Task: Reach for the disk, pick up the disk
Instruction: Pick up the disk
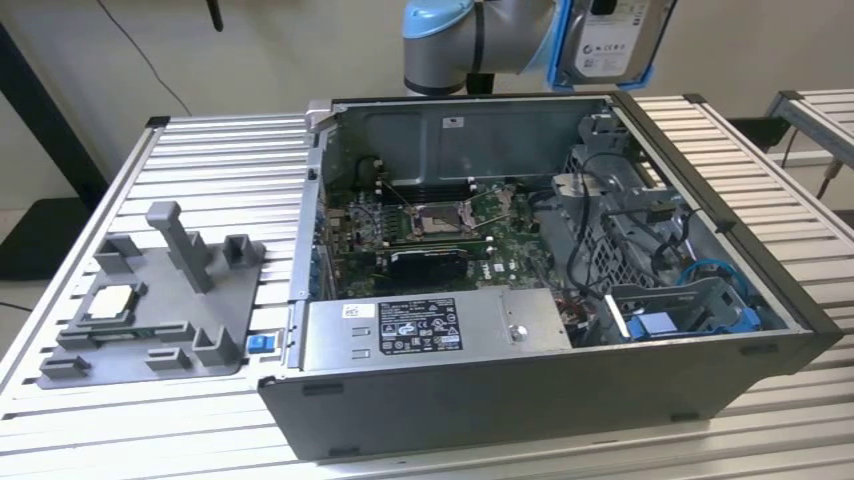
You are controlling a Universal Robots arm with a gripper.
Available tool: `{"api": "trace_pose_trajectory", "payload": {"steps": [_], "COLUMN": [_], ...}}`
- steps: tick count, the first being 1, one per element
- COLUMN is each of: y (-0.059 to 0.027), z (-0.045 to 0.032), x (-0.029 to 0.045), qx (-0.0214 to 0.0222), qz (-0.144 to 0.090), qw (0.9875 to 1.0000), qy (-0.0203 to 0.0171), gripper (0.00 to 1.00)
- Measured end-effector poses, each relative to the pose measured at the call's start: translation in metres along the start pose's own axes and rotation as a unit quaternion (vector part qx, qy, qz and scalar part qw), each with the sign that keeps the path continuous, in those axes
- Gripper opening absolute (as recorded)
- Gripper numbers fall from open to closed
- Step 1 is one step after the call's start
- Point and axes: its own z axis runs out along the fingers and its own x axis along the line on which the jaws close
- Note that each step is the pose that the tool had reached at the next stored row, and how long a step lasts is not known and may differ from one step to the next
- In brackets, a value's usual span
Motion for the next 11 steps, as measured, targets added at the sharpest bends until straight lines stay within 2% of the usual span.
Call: {"api": "trace_pose_trajectory", "payload": {"steps": [11], "y": [-0.0006], "z": [-0.0008], "x": [0.0184], "qx": [0.0000], "qz": [0.000], "qw": [1.0000], "qy": [0.0001], "gripper": [0.00]}}
